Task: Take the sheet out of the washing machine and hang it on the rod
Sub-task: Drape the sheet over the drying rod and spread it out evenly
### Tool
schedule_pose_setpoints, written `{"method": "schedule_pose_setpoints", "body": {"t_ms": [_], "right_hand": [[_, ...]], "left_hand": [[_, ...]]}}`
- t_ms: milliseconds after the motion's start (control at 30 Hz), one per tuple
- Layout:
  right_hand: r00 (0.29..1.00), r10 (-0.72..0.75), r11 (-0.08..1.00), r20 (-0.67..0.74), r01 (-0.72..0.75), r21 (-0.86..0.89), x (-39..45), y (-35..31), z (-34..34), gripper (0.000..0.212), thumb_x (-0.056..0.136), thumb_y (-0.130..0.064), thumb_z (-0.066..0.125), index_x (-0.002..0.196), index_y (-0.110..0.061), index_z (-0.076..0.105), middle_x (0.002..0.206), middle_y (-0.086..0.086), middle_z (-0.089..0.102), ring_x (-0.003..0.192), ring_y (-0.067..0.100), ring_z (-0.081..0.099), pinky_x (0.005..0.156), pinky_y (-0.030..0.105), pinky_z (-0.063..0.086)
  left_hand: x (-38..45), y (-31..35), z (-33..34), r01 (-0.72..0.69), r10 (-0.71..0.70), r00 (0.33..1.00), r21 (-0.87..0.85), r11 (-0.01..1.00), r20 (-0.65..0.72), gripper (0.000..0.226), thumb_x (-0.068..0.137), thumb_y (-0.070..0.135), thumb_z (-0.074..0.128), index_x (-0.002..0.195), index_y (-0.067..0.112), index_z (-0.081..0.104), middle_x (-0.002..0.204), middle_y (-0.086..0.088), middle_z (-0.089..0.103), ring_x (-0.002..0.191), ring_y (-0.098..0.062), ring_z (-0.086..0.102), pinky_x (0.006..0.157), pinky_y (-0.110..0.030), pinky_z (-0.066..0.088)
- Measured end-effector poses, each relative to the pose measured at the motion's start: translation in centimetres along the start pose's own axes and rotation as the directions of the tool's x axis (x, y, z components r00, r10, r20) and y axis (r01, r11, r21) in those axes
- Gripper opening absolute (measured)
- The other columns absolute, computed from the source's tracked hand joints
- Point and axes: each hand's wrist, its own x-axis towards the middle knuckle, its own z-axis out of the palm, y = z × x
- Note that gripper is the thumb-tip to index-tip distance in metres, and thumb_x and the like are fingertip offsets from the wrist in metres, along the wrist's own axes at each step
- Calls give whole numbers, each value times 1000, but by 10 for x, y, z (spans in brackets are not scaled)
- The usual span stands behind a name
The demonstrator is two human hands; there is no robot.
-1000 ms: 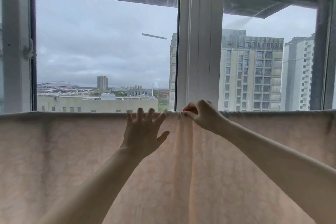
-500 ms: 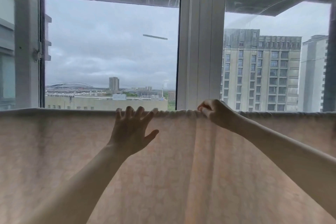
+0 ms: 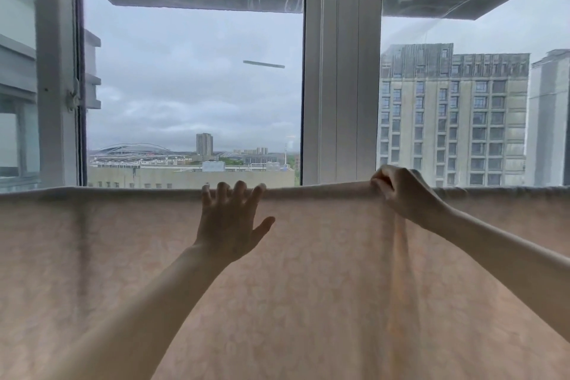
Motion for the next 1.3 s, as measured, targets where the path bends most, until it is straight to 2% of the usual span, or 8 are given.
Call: {"method": "schedule_pose_setpoints", "body": {"t_ms": [167, 300, 467, 633, 767, 1033, 1167, 1300], "right_hand": [[1000, 0, 999, -28, 1, 46, -1, 4, 4, 11, 95, -10, 55, 96, -8, 65, 87, 3, 67, 78, 12, 61, 73, 21, 48], [998, -25, 998, -57, 29, 62, -4, 1, 7, 10, 93, -7, 56, 95, -8, 66, 85, 5, 69, 75, 13, 63, 70, 17, 50], [999, 38, 990, 12, -40, 135, -2, 3, 3, 23, 91, -2, 50, 93, -12, 70, 82, -2, 68, 68, 4, 61, 53, 6, 42], [974, 46, 967, 221, -99, 235, 14, 10, -19, 30, 90, 4, 52, 103, -15, 71, 103, -4, 70, 97, 9, 65, 78, 12, 49], [959, 65, 994, 274, -86, 63, 17, 20, -24, 24, 90, -19, 64, 112, -12, 68, 109, -6, 67, 103, 9, 62, 92, 21, 48], [996, 85, 995, -7, -85, 47, 9, 20, -7, 12, 88, -12, 66, 92, -8, 76, 90, -1, 74, 79, 2, 64, 75, 4, 42], [973, 151, 988, -176, -154, -4, 13, 34, -21, 13, 89, -12, 64, 94, -6, 75, 89, 5, 75, 86, 17, 69, 83, 19, 44], [980, 167, 986, -109, -163, 41, -9, 46, -16, 11, 90, -18, 63, 91, -22, 73, 83, -14, 69, 86, 9, 66, 89, 38, 52]], "left_hand": [[11, 42, -5, -81, 82, 996, -49, 996, 29, 68, 88, 64, 32, 140, 21, 35, 125, -5, 52, 112, -32, 49, 103, -56, 33], [24, 88, -8, -146, 149, 989, -82, 986, 23, 70, 91, 63, 33, 146, 20, 23, 134, -5, 43, 120, -31, 41, 107, -53, 26], [30, 110, 5, -142, 138, 987, -37, 989, -79, 73, 81, 68, 44, 137, 23, 37, 117, -7, 54, 102, -34, 51, 93, -55, 35], [30, 100, 15, -157, 147, 975, -43, 987, -166, 74, 78, 69, 49, 136, 24, 38, 113, -7, 56, 97, -34, 53, 89, -53, 37], [30, 99, 20, -152, 139, 976, -65, 986, -165, 72, 80, 68, 47, 136, 24, 40, 113, -7, 55, 99, -34, 52, 93, -55, 34], [30, 102, 27, -132, 119, 972, -52, 990, -202, 70, 83, 67, 44, 137, 23, 42, 116, -9, 56, 103, -37, 52, 96, -58, 32], [29, 100, 29, -146, 134, 966, -40, 988, -220, 71, 85, 65, 45, 140, 21, 41, 121, -12, 55, 106, -38, 52, 98, -59, 32], [27, 106, 28, -134, 117, 965, -59, 989, -233, 71, 86, 65, 44, 140, 20, 42, 124, -13, 55, 108, -39, 52, 101, -61, 30]]}}
